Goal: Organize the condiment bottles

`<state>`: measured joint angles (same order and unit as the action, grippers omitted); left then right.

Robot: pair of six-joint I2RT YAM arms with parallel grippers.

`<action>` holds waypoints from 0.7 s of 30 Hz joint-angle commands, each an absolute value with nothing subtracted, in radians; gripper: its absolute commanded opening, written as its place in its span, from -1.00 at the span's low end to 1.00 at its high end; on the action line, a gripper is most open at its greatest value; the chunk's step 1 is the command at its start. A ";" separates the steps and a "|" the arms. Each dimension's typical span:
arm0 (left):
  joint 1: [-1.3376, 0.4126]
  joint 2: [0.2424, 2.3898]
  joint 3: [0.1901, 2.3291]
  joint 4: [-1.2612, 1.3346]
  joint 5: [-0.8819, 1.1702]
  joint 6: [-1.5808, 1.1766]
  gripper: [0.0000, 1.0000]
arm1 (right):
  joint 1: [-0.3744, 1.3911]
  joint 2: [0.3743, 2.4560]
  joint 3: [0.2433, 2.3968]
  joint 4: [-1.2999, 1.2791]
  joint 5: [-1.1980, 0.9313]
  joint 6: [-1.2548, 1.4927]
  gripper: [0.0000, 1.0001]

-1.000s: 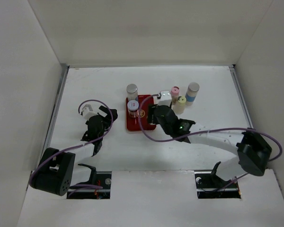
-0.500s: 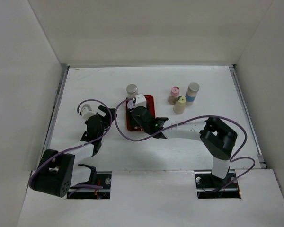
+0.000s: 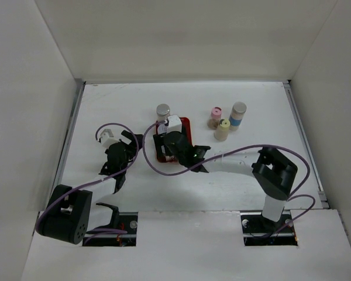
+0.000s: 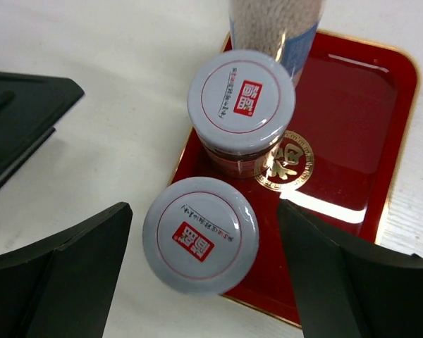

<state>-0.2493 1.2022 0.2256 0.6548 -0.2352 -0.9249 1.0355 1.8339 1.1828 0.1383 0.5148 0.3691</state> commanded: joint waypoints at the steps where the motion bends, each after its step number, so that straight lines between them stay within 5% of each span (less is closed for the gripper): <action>1: -0.245 1.192 0.224 0.696 -0.236 -0.928 1.00 | 1.044 1.679 1.154 0.190 0.520 0.362 0.82; 10: -0.251 1.201 0.229 0.703 -0.224 -0.931 1.00 | 0.788 1.410 0.948 0.186 0.482 0.384 0.83; 21: -0.255 1.209 0.230 0.703 -0.239 -0.928 1.00 | 0.483 1.546 0.989 0.104 0.580 0.380 0.82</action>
